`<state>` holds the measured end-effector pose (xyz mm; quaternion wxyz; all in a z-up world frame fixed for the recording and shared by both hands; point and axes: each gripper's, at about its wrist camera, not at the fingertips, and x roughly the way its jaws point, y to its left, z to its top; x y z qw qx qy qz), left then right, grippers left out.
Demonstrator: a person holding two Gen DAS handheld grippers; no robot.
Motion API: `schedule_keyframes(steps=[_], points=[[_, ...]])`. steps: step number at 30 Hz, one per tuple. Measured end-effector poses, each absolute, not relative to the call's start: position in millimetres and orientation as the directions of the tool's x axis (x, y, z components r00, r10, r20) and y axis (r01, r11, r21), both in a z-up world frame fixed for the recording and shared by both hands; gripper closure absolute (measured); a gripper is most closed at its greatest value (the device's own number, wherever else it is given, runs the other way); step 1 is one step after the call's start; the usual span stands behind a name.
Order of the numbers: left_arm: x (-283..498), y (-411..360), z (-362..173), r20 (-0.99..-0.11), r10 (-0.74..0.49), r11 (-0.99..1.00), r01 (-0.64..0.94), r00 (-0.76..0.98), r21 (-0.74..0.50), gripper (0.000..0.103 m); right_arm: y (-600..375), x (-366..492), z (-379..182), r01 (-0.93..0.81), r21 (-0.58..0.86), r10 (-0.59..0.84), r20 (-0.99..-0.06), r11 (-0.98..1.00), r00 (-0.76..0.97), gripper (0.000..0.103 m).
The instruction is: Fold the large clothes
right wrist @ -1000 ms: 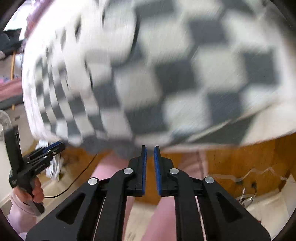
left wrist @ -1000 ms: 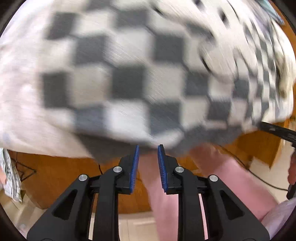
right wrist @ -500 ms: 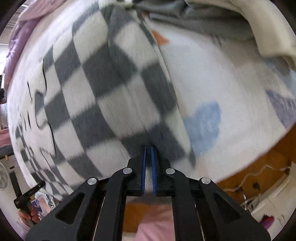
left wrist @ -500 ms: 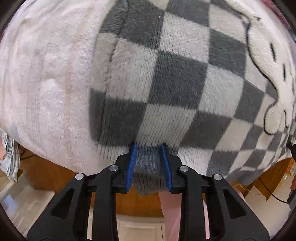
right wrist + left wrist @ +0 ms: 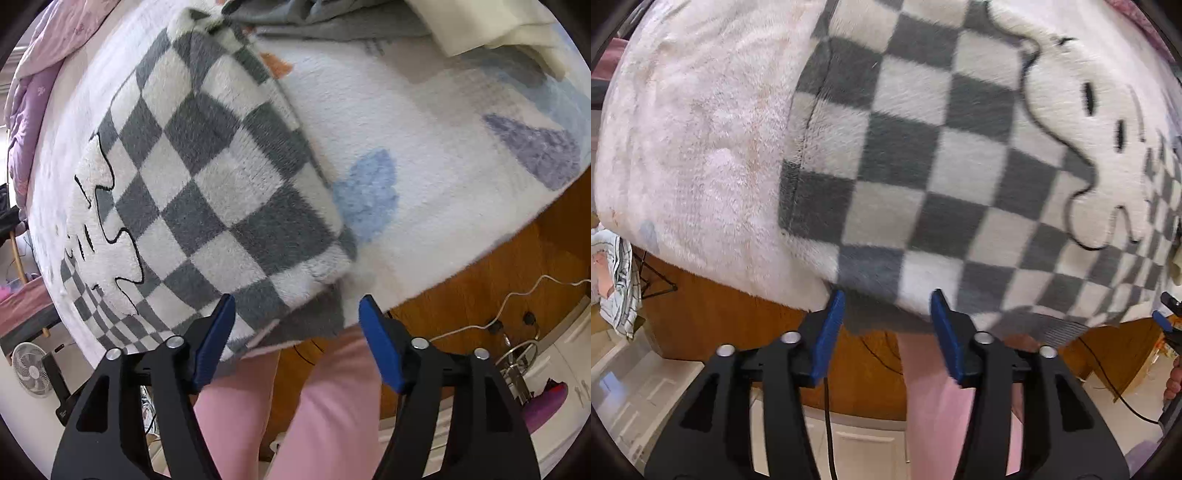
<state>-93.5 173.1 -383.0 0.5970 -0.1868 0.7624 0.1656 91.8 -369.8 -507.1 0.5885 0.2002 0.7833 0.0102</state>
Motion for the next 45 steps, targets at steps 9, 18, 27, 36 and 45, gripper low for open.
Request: schedule_keyframes(steps=[9, 18, 27, 36, 45], points=[[-68, 102, -322, -0.99, -0.099, 0.863, -0.504, -0.096, -0.037, 0.035, -445, 102, -475, 0.335, 0.361, 0.43, -0.888, 0.871, -0.163, 0.023], [-42, 53, -340, -0.983, -0.078, 0.884, -0.467, -0.164, 0.008, 0.026, -487, 106, -518, 0.42, 0.491, 0.592, -0.792, 0.763, -0.149, 0.023], [-19, 19, -337, -0.973, -0.075, 0.928, -0.372, -0.22, 0.013, 0.02, -501, 94, -577, 0.557, 0.611, 0.745, -0.666, 0.562, -0.022, 0.023], [-17, 23, -347, -0.963, -0.095, 0.95, -0.312, -0.252, -0.012, 0.017, -521, 69, -597, 0.614, 0.719, 0.823, -0.535, 0.326, 0.189, 0.007], [-8, 56, -352, -0.964, -0.125, 0.943, -0.33, -0.233, -0.043, 0.017, -485, 64, -603, 0.615, 0.684, 0.838, -0.542, 0.393, 0.068, 0.007]])
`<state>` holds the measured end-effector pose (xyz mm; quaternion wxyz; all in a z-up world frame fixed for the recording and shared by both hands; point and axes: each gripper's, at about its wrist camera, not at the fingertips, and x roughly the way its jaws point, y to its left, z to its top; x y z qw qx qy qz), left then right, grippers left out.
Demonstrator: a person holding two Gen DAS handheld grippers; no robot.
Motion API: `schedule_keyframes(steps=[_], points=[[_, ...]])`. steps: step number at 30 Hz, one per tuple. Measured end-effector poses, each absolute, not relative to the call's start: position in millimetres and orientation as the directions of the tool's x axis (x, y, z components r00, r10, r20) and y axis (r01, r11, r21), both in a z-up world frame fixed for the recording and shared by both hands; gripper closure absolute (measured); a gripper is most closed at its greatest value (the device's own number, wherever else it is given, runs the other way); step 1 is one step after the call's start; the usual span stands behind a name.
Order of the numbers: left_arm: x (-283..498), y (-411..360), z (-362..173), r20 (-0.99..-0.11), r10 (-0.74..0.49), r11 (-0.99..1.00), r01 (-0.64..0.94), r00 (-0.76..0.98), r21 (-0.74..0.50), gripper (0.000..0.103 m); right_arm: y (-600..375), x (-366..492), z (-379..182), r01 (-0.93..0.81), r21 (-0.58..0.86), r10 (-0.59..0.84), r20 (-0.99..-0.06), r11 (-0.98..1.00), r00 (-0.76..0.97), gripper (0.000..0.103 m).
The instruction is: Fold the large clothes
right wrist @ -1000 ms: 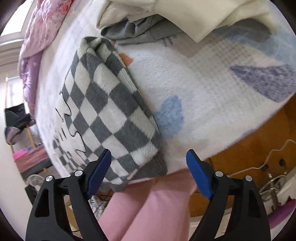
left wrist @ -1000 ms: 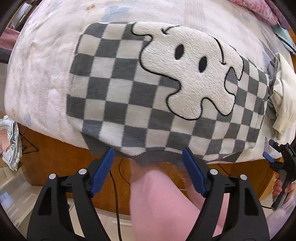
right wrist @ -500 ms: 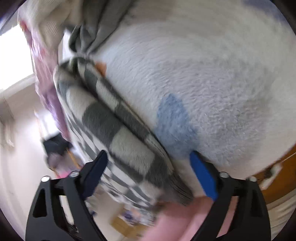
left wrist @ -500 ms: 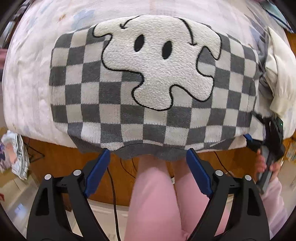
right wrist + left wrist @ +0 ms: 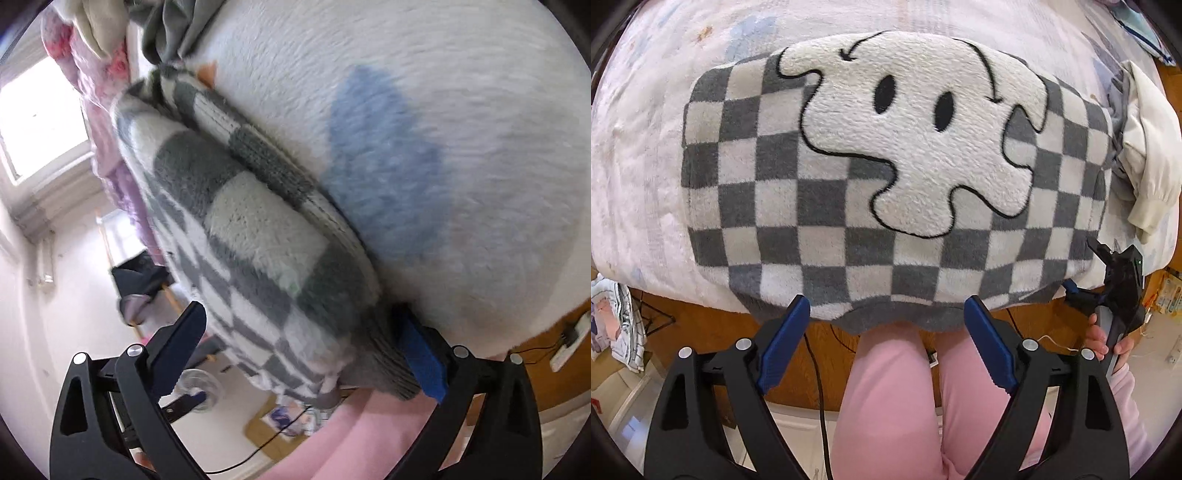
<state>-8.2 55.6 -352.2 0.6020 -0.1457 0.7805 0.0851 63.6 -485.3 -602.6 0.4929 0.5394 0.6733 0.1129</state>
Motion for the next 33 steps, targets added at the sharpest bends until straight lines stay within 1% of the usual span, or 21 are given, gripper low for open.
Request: schedule_keyframes(steps=[3, 7, 9, 12, 16, 19, 20, 21, 22, 23, 24, 25, 27, 29, 30, 31, 32, 33], points=[[-7, 67, -358, -0.959, -0.135, 0.939, -0.341, -0.248, -0.044, 0.017, -484, 73, -607, 0.644, 0.667, 0.844, -0.533, 0.374, 0.062, 0.007], [-13, 73, -361, -0.955, -0.148, 0.938, -0.342, -0.258, -0.053, 0.017, -487, 84, -600, 0.617, 0.704, 0.855, -0.51, 0.353, 0.094, 0.007], [-15, 76, -364, -0.951, -0.15, 0.94, -0.338, -0.269, -0.053, 0.017, -489, 89, -599, 0.625, 0.699, 0.844, -0.523, 0.347, 0.117, 0.007], [-15, 80, -370, -0.947, -0.156, 0.937, -0.347, -0.282, -0.051, 0.017, -491, 93, -599, 0.636, 0.688, 0.804, -0.569, 0.351, 0.173, 0.007], [-12, 84, -374, -0.945, -0.172, 0.931, -0.359, -0.279, -0.064, 0.017, -484, 92, -597, 0.62, 0.662, 0.757, -0.633, 0.421, 0.161, 0.007], [-4, 84, -375, -0.944, -0.184, 0.93, -0.359, -0.275, -0.077, 0.017, -479, 97, -590, 0.597, 0.673, 0.75, -0.639, 0.437, 0.172, 0.008], [-1, 84, -376, -0.942, -0.19, 0.929, -0.36, -0.277, -0.082, 0.017, -482, 96, -591, 0.612, 0.684, 0.758, -0.62, 0.396, 0.202, 0.008], [3, 83, -377, -0.941, -0.193, 0.928, -0.362, -0.277, -0.084, 0.017, -488, 93, -593, 0.636, 0.706, 0.769, -0.581, 0.313, 0.266, 0.009], [8, 83, -377, -0.942, -0.198, 0.928, -0.362, -0.27, -0.091, 0.017, -491, 90, -592, 0.634, 0.74, 0.775, -0.531, 0.226, 0.344, 0.016], [11, 82, -377, -0.943, -0.202, 0.927, -0.361, -0.263, -0.098, 0.017, -496, 86, -590, 0.607, 0.786, 0.768, -0.46, 0.119, 0.445, 0.017], [18, 81, -376, -0.945, -0.209, 0.926, -0.36, -0.251, -0.109, 0.017, -499, 85, -586, 0.581, 0.812, 0.751, -0.418, 0.056, 0.511, 0.017], [22, 80, -376, -0.946, -0.214, 0.925, -0.361, -0.245, -0.116, 0.017, -496, 92, -584, 0.586, 0.805, 0.748, -0.445, 0.094, 0.492, 0.017], [32, 78, -376, -0.946, -0.23, 0.924, -0.356, -0.229, -0.139, 0.017, -479, 114, -585, 0.598, 0.743, 0.754, -0.569, 0.299, 0.329, 0.017], [44, 75, -377, -0.95, -0.229, 0.929, -0.339, -0.213, -0.148, 0.017, -449, 137, -595, 0.516, 0.662, 0.723, -0.682, 0.544, 0.113, 0.017], [51, 75, -376, -0.952, -0.226, 0.93, -0.337, -0.205, -0.148, 0.017, -442, 142, -595, 0.478, 0.642, 0.701, -0.709, 0.599, 0.075, 0.016], [59, 74, -377, -0.954, -0.228, 0.928, -0.338, -0.194, -0.153, 0.017, -435, 148, -592, 0.451, 0.614, 0.676, -0.736, 0.648, 0.031, 0.018], [64, 75, -378, -0.955, -0.231, 0.926, -0.341, -0.184, -0.159, 0.017, -431, 150, -590, 0.434, 0.593, 0.657, -0.754, 0.678, 0.002, 0.031], [73, 75, -378, -0.957, -0.239, 0.922, -0.347, -0.163, -0.171, 0.018, -430, 150, -586, 0.401, 0.568, 0.627, -0.778, 0.719, -0.023, 0.039]])
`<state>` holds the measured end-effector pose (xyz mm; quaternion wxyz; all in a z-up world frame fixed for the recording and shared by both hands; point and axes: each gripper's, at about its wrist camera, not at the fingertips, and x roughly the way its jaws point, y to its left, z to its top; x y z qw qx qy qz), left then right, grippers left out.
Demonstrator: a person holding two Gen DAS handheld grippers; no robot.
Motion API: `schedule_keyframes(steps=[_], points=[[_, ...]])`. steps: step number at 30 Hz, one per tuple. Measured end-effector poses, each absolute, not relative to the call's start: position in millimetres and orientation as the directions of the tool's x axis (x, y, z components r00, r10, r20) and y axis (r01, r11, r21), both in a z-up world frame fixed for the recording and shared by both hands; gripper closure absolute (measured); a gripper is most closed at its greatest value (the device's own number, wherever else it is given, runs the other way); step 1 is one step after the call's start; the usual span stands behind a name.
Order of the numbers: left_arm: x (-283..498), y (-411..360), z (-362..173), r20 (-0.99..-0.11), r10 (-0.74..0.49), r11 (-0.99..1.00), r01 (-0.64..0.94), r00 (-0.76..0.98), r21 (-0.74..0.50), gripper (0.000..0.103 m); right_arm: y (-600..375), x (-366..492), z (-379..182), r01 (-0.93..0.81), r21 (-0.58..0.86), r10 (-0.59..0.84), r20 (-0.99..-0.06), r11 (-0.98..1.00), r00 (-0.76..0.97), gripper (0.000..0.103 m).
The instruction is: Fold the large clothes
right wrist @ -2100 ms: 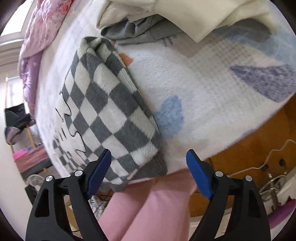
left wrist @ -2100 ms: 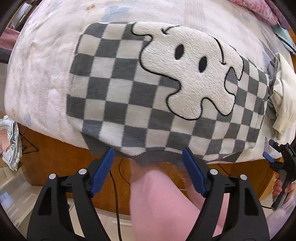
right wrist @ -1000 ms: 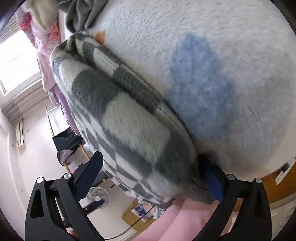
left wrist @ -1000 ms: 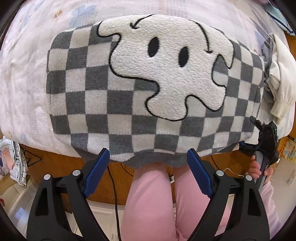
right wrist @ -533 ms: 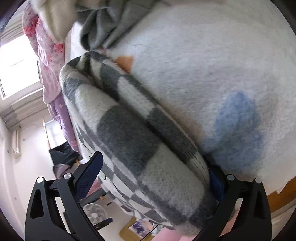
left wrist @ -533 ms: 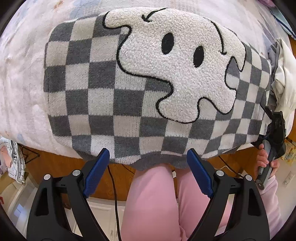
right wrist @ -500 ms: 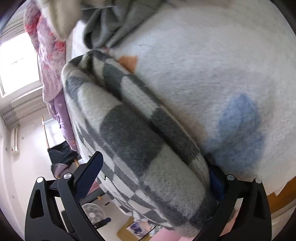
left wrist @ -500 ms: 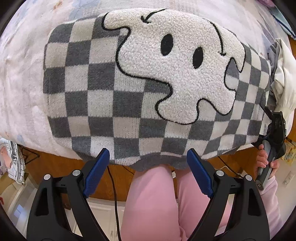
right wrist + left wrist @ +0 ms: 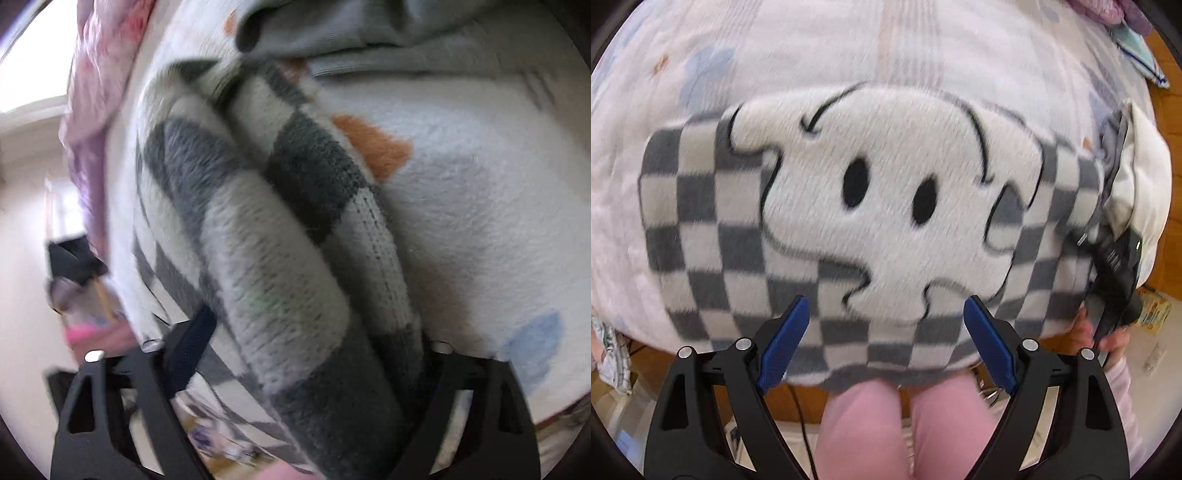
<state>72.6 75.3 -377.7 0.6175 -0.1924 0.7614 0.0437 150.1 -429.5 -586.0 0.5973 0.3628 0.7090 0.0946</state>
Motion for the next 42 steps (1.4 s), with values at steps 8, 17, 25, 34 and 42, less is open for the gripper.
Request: schedule_keyframes(steps=[8, 17, 25, 34, 42], points=[[142, 78, -374, -0.972, -0.229, 0.918, -0.346, -0.06, -0.195, 0.07, -402, 142, -527, 0.3, 0.547, 0.574, -0.819, 0.782, -0.002, 0.07], [184, 82, -439, -0.944, -0.28, 0.881, -0.436, -0.173, -0.182, 0.081, -368, 151, -521, 0.281, 0.597, 0.618, -0.786, 0.752, 0.016, 0.07], [205, 72, -465, -0.891, -0.251, 0.91, -0.405, -0.377, -0.085, 0.079, -391, 151, -530, 0.319, 0.621, 0.659, -0.752, 0.716, -0.013, 0.068], [145, 51, -486, -0.905, -0.185, 0.907, -0.42, -0.382, -0.008, 0.077, -398, 153, -538, 0.312, 0.609, 0.654, -0.754, 0.73, -0.061, 0.066], [114, 28, -467, -0.886, -0.224, 0.915, -0.401, -0.405, -0.047, 0.091, -395, 161, -537, 0.285, 0.593, 0.64, -0.76, 0.753, -0.111, 0.065]])
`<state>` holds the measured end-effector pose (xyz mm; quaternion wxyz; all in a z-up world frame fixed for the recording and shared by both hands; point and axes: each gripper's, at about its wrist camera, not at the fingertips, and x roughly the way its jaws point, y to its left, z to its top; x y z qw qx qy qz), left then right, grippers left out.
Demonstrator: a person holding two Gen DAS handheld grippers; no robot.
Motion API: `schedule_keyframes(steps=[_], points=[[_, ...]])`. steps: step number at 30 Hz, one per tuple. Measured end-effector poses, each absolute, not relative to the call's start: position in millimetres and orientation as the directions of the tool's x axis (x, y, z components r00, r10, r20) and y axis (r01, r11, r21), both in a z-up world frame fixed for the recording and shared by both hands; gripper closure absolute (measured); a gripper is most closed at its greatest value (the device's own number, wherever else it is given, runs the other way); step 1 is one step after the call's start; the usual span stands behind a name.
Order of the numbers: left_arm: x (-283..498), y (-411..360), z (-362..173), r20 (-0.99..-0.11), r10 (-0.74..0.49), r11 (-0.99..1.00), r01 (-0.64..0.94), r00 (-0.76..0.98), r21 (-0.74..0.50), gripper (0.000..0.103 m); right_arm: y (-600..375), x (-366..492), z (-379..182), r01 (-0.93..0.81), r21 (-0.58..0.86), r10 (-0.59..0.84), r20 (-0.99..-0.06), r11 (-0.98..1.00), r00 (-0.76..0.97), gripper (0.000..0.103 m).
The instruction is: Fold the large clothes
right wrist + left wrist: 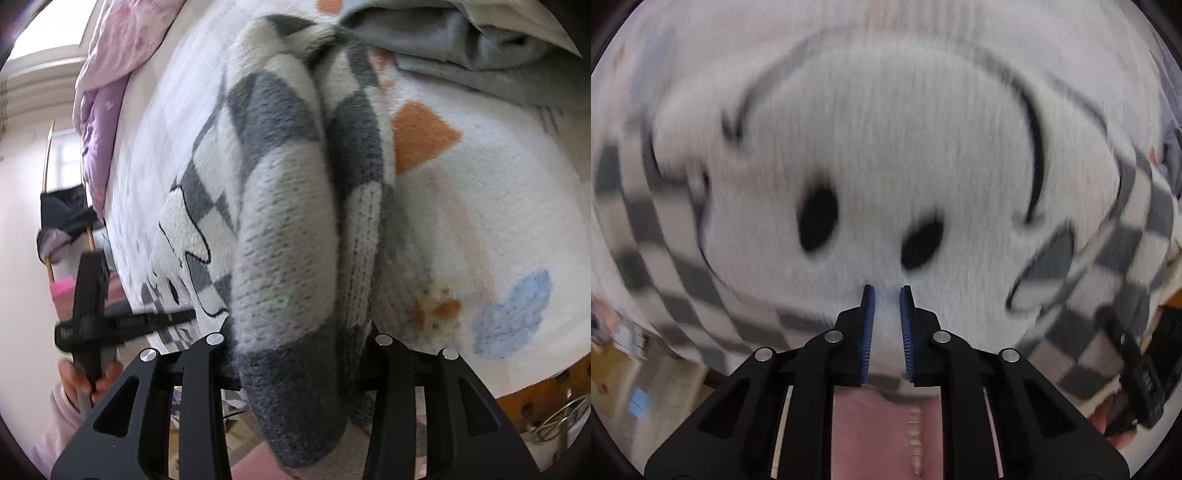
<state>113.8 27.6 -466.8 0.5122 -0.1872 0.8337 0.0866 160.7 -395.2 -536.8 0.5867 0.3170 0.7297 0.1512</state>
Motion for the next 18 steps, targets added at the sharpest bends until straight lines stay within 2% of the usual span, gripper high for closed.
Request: schedule_keyframes(steps=[2, 5, 8, 10, 12, 13, 14, 16, 18], points=[[99, 27, -481, -0.918, -0.218, 0.904, -0.422, -0.332, -0.062, 0.091, -393, 162, -542, 0.269, 0.578, 0.623, -0.772, 0.771, -0.128, 0.063], [105, 39, -490, -0.897, -0.283, 0.84, -0.539, -0.34, -0.061, 0.091, -396, 161, -552, 0.294, 0.562, 0.616, -0.775, 0.773, -0.141, 0.062], [115, 33, -474, -0.889, -0.258, 0.887, -0.458, -0.379, -0.062, 0.093, -398, 161, -549, 0.305, 0.57, 0.626, -0.768, 0.763, -0.134, 0.062], [112, 31, -464, -0.885, -0.262, 0.885, -0.461, -0.384, -0.063, 0.096, -396, 160, -547, 0.28, 0.572, 0.622, -0.771, 0.771, -0.139, 0.062], [68, 20, -490, -0.831, -0.365, 0.827, -0.555, -0.42, -0.083, 0.096, -393, 160, -546, 0.245, 0.569, 0.61, -0.779, 0.785, -0.143, 0.062], [45, 14, -516, -0.798, -0.344, 0.833, -0.553, -0.494, -0.017, 0.097, -393, 161, -548, 0.237, 0.566, 0.605, -0.783, 0.79, -0.146, 0.062], [30, 13, -533, -0.805, -0.352, 0.814, -0.58, -0.477, -0.013, 0.099, -393, 161, -552, 0.236, 0.558, 0.597, -0.787, 0.796, -0.154, 0.061], [28, 19, -533, -0.822, -0.384, 0.766, -0.642, -0.42, -0.029, 0.1, -393, 161, -558, 0.232, 0.54, 0.58, -0.796, 0.809, -0.17, 0.058], [27, 17, -529, -0.838, -0.392, 0.777, -0.625, -0.38, -0.081, 0.099, -396, 160, -562, 0.226, 0.559, 0.597, -0.785, 0.798, -0.165, 0.056]])
